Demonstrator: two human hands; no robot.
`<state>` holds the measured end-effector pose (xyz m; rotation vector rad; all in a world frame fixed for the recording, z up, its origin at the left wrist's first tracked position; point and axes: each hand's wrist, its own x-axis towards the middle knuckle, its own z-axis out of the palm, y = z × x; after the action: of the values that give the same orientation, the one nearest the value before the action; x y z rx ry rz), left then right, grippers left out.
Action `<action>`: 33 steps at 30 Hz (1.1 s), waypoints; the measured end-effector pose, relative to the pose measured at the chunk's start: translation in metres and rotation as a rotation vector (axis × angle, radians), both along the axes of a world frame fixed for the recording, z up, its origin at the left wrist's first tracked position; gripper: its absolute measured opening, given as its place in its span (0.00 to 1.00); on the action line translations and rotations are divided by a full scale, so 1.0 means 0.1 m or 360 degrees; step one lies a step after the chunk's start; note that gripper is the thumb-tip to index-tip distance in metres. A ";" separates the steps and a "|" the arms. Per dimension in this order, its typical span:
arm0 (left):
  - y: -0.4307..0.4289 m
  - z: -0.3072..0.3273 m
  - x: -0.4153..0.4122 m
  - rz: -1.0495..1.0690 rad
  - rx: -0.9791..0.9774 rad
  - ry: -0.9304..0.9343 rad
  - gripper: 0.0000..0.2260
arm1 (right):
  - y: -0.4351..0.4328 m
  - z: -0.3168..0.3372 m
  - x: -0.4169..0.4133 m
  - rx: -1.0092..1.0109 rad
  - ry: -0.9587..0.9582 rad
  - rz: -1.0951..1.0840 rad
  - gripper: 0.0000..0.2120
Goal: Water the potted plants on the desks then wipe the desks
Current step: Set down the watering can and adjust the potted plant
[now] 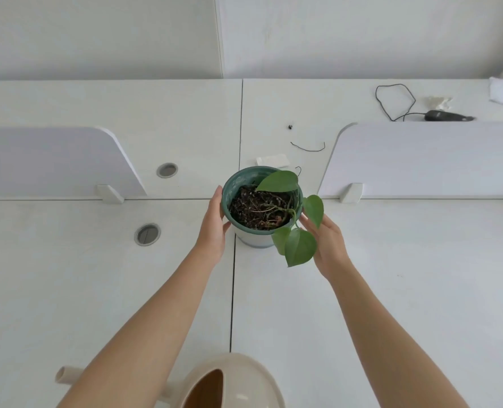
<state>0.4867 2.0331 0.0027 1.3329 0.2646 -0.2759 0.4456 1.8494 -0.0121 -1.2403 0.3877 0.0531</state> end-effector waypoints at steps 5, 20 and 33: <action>-0.09 -0.04 -0.07 0.0071 -0.0008 -0.0051 0.20 | 0.10 -0.02 0.01 0.0135 -0.0073 -0.0007 0.12; -0.08 -0.06 -0.22 0.0143 0.0073 0.0009 0.22 | 0.21 0.11 0.02 0.0327 0.0016 -0.0253 0.10; 0.43 0.38 -0.99 0.0262 0.0089 -0.0005 0.18 | 0.06 0.24 -0.72 0.0068 0.0220 -0.0399 0.20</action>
<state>0.3880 2.0762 0.0408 1.3579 0.3798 -0.1284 0.3740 1.8549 0.0124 -1.1409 0.6565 -0.0673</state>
